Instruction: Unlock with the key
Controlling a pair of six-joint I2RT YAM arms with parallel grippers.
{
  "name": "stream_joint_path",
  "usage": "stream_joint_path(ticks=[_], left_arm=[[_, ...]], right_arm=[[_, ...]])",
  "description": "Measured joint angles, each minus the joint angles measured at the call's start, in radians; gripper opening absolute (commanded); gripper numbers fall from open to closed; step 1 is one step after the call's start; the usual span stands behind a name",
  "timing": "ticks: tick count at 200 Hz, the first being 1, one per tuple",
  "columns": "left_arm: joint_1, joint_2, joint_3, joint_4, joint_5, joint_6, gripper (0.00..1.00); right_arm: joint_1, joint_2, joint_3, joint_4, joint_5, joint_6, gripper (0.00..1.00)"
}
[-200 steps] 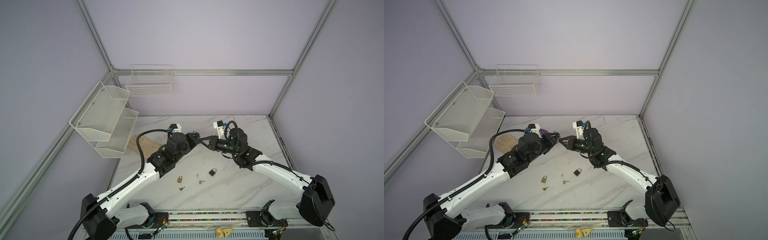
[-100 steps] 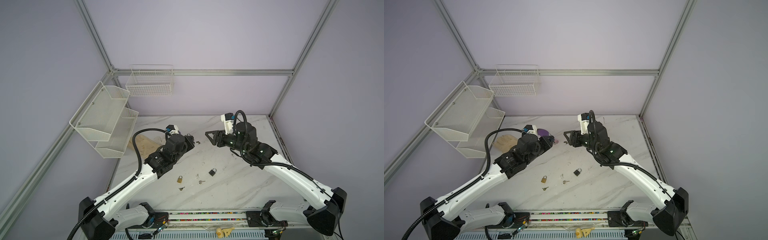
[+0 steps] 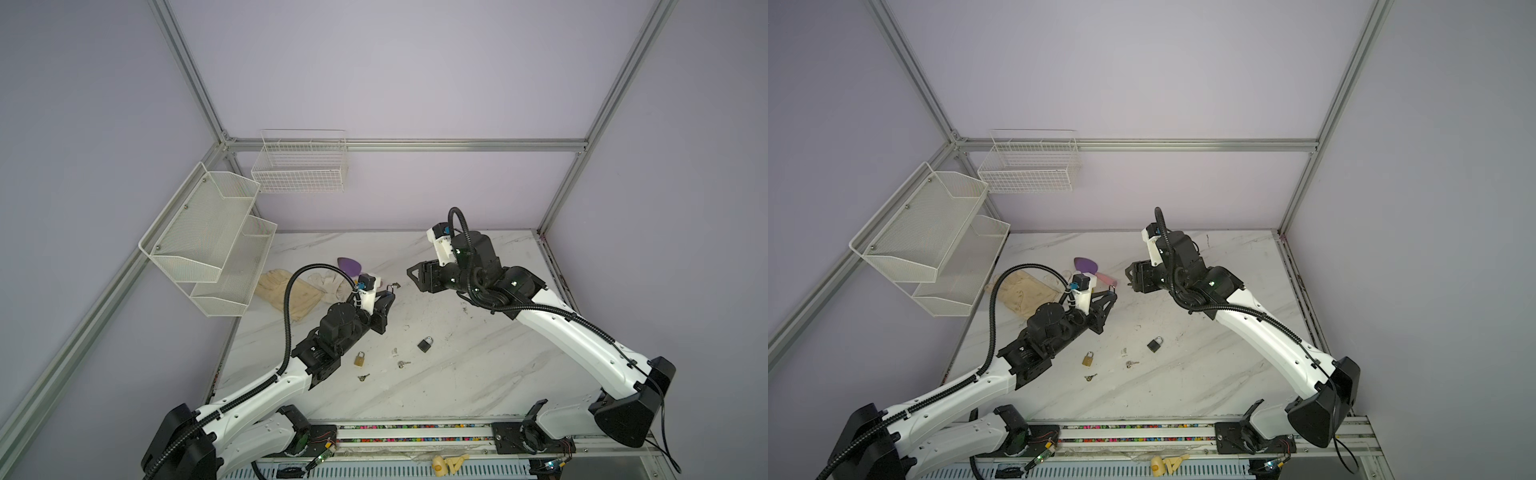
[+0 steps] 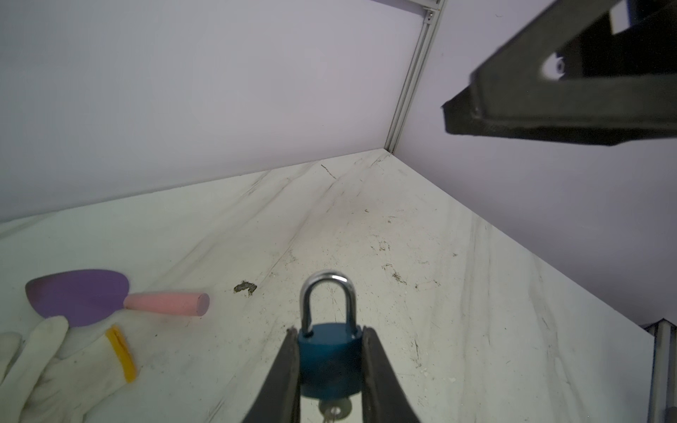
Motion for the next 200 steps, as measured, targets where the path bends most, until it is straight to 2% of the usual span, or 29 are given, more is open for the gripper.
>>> stream_joint_path(ticks=[50, 147, 200], left_arm=[[-0.020, 0.040, -0.005, 0.100, 0.031, 0.158, 0.00], [-0.027, 0.040, -0.020, 0.132, 0.038, 0.234, 0.00], [-0.033, 0.039, -0.020, 0.134, 0.037, 0.262, 0.00]], right_arm=[[0.045, 0.093, 0.034, -0.068, 0.036, 0.003, 0.67], [0.055, 0.187, 0.165, -0.167, 0.194, 0.017, 0.68], [0.055, 0.206, 0.202, -0.227, 0.189, -0.004, 0.68]])
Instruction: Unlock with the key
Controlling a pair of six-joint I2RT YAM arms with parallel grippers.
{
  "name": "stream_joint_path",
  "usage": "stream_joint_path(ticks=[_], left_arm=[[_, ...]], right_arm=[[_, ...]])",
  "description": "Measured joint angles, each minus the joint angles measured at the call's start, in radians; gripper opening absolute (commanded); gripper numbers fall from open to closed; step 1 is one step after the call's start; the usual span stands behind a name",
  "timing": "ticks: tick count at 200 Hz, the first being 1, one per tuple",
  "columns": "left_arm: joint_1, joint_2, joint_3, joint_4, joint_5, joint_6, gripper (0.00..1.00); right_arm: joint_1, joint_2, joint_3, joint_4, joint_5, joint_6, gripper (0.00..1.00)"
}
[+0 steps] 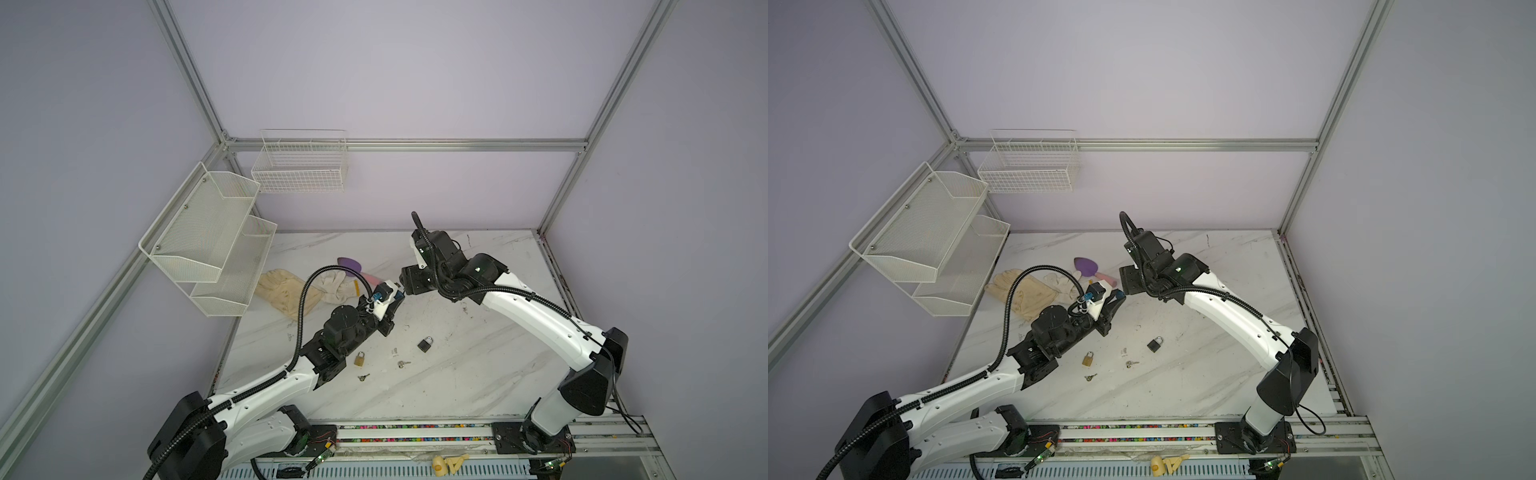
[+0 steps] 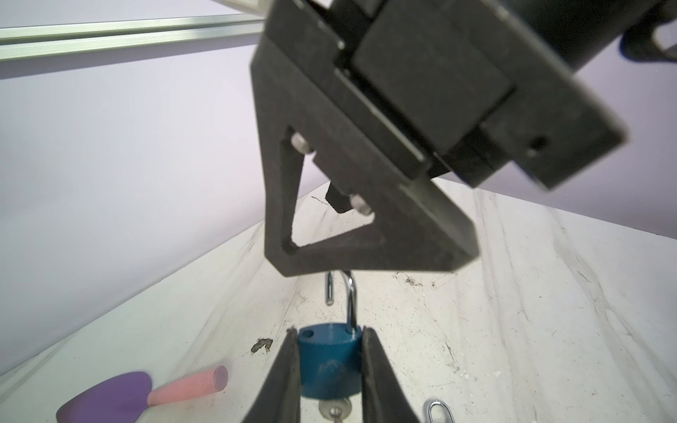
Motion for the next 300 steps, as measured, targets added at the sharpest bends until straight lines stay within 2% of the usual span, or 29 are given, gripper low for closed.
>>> stream_joint_path(ticks=[114, 164, 186, 214, 261, 300], left_arm=[[-0.002, -0.003, 0.000, -0.008, -0.021, 0.016, 0.00], [-0.002, 0.027, 0.001, 0.000, -0.057, -0.014, 0.00], [-0.002, 0.084, 0.009, -0.065, -0.117, -0.086, 0.00], [-0.002, 0.218, 0.098, -0.266, -0.192, -0.232, 0.00], [-0.002, 0.431, 0.359, -0.583, -0.293, -0.515, 0.00], [0.001, 0.552, 0.450, -0.717, -0.314, -0.663, 0.00]], right_arm=[[-0.003, -0.045, -0.018, -0.050, -0.019, -0.029, 0.69], [-0.067, -0.121, -0.075, -0.038, -0.046, -0.033, 0.71], [-0.137, -0.191, -0.161, 0.008, -0.074, -0.023, 0.71], [-0.215, -0.282, -0.314, 0.113, -0.100, 0.020, 0.71], [-0.249, -0.343, -0.510, 0.257, -0.130, 0.093, 0.72], [-0.258, -0.349, -0.597, 0.334, -0.149, 0.129, 0.72]])
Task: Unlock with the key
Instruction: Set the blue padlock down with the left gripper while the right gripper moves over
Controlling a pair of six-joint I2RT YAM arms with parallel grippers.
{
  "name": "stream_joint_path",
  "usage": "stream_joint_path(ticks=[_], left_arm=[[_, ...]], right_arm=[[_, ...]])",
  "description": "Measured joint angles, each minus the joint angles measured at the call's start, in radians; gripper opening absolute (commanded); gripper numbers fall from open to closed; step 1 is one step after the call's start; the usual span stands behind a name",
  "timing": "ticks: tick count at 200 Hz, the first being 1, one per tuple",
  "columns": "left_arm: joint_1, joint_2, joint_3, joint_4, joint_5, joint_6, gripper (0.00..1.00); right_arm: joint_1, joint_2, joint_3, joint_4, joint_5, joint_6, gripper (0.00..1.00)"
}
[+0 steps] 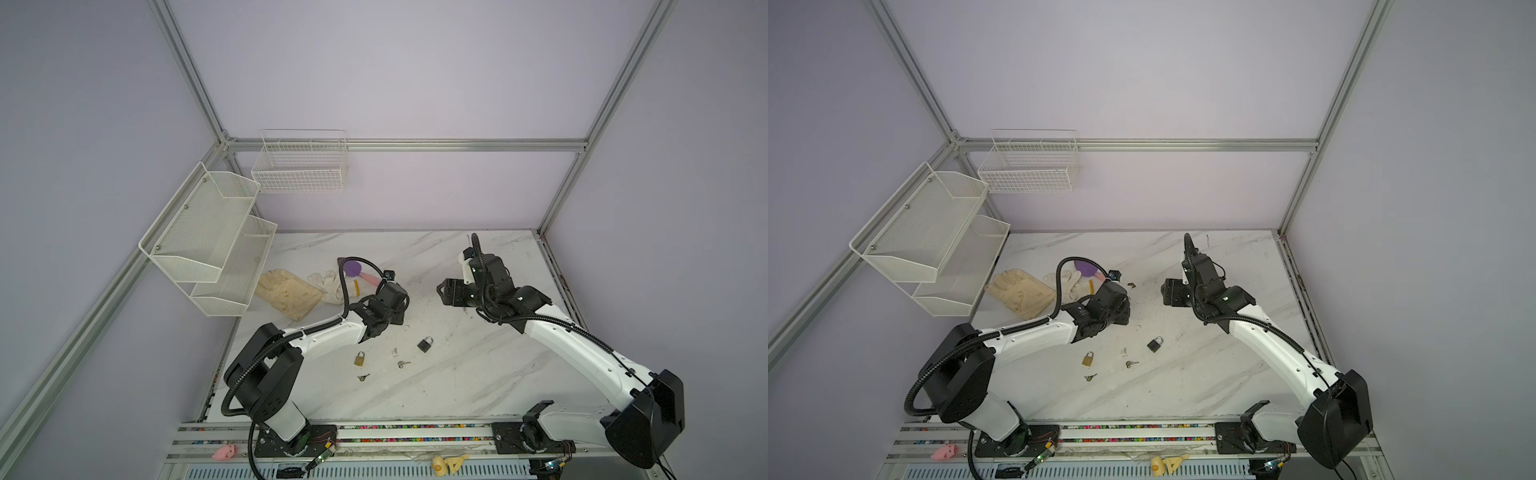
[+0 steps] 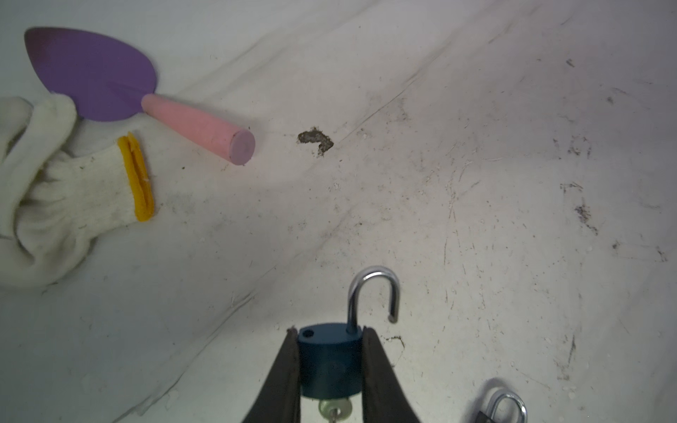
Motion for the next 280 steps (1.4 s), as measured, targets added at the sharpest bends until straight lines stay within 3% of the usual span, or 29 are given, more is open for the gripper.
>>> stream_joint_path(ticks=[67, 164, 242, 280], left_arm=[[0.032, 0.133, 0.094, -0.140, 0.004, -0.125, 0.00], [0.060, 0.225, 0.145, -0.193, 0.027, -0.179, 0.00], [0.078, 0.240, 0.150, -0.211, 0.047, -0.216, 0.42], [0.088, 0.192, 0.150, -0.221, 0.062, -0.221, 0.45]], right_arm=[[-0.003, 0.000, -0.097, 0.092, -0.022, 0.031, 0.72], [-0.004, 0.013, -0.116, 0.147, -0.085, 0.035, 0.71], [-0.004, 0.014, -0.112, 0.121, -0.090, 0.031, 0.69], [0.012, 0.045, -0.059, 0.071, -0.079, 0.027, 0.69]])
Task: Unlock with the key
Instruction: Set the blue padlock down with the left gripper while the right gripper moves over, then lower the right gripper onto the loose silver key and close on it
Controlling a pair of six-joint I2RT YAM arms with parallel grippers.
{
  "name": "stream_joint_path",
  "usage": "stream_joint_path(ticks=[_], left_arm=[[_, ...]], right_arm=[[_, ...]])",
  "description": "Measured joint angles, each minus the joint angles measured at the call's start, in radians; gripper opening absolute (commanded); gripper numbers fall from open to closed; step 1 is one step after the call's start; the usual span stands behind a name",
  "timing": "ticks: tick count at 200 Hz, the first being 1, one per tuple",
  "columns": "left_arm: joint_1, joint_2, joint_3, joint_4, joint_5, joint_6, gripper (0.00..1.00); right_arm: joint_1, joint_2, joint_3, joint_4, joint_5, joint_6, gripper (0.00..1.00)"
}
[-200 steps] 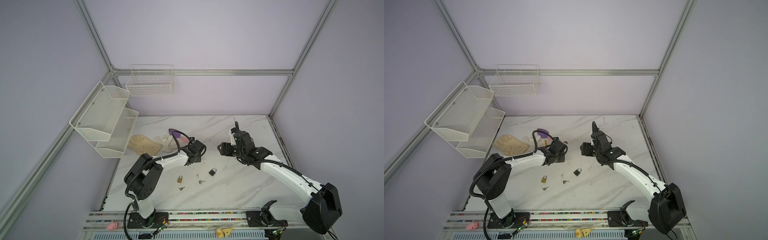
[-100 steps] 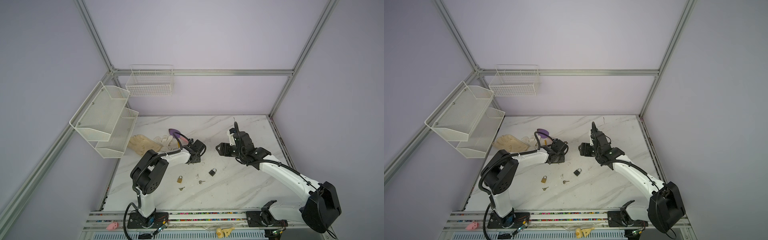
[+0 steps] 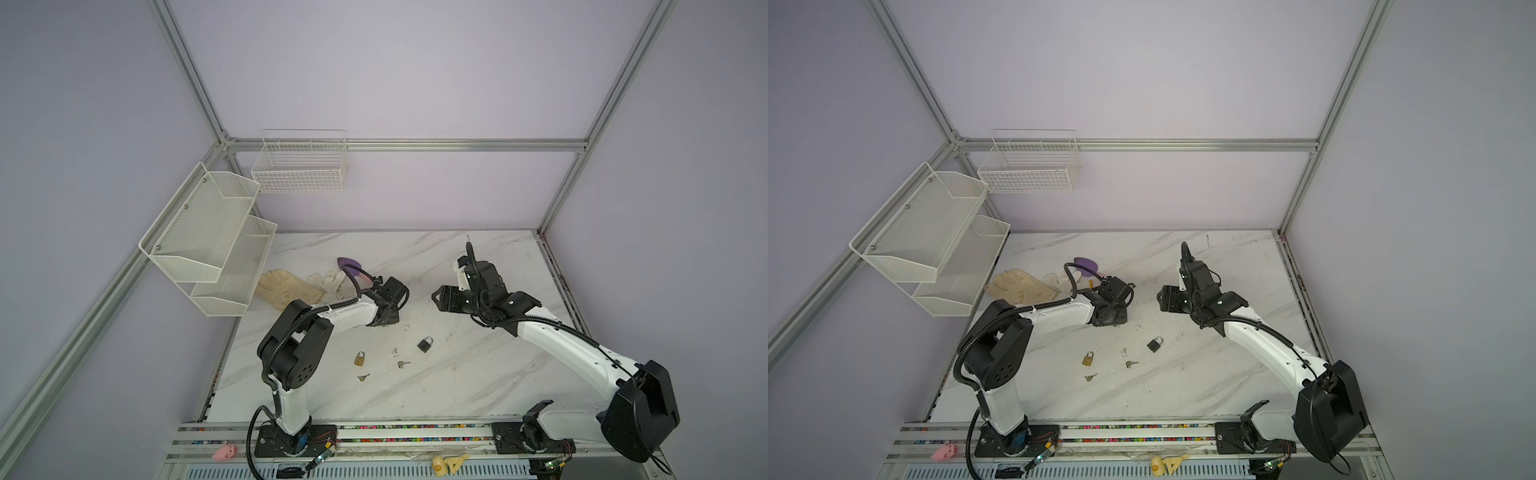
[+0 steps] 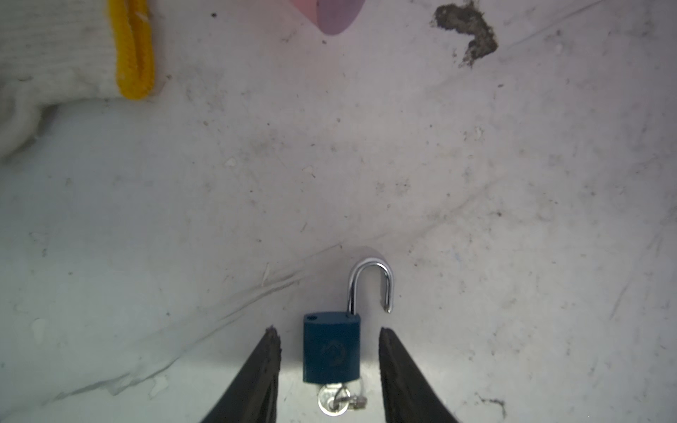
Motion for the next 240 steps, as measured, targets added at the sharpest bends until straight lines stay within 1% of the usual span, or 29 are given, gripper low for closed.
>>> stream_joint_path(ticks=[15, 29, 44, 58, 79, 106, 136, 149, 168, 189, 214, 240], left_arm=[[0.003, -0.053, -0.001, -0.002, 0.009, 0.000, 0.46], [0.003, -0.134, -0.011, 0.011, 0.018, -0.001, 0.48], [0.003, -0.257, -0.057, 0.055, 0.028, 0.002, 0.51], [0.004, -0.382, -0.109, 0.092, 0.039, 0.007, 0.51], [0.011, -0.513, -0.160, 0.122, 0.053, 0.019, 0.51], [0.022, -0.610, -0.208, 0.133, 0.082, 0.024, 0.53], [0.023, -0.711, -0.292, 0.130, 0.124, 0.029, 0.53], [0.023, -0.753, -0.324, 0.128, 0.138, 0.027, 0.54], [0.023, -0.812, -0.370, 0.127, 0.148, 0.020, 0.54], [0.023, -0.862, -0.398, 0.113, 0.148, 0.013, 0.55], [0.023, -0.900, -0.406, 0.108, 0.148, 0.005, 0.56], [0.023, -0.908, -0.406, 0.108, 0.147, -0.006, 0.56]], right_arm=[[0.022, 0.009, 0.021, -0.017, 0.024, 0.000, 0.68], [0.056, 0.013, 0.034, -0.037, 0.047, 0.001, 0.68], [0.113, 0.018, 0.045, -0.061, 0.085, 0.007, 0.68], [0.172, 0.027, 0.060, -0.085, 0.117, 0.018, 0.67], [0.261, 0.049, 0.067, -0.109, 0.164, 0.058, 0.63], [0.365, 0.053, 0.020, -0.106, 0.212, 0.148, 0.62], [0.504, 0.057, -0.039, -0.094, 0.264, 0.283, 0.59], [0.562, 0.080, -0.048, -0.082, 0.281, 0.338, 0.59], [0.629, 0.142, -0.048, -0.058, 0.306, 0.415, 0.56], [0.661, 0.191, -0.066, -0.014, 0.313, 0.483, 0.52], [0.662, 0.204, -0.111, 0.037, 0.318, 0.543, 0.52], [0.660, 0.205, -0.131, 0.066, 0.325, 0.572, 0.52]])
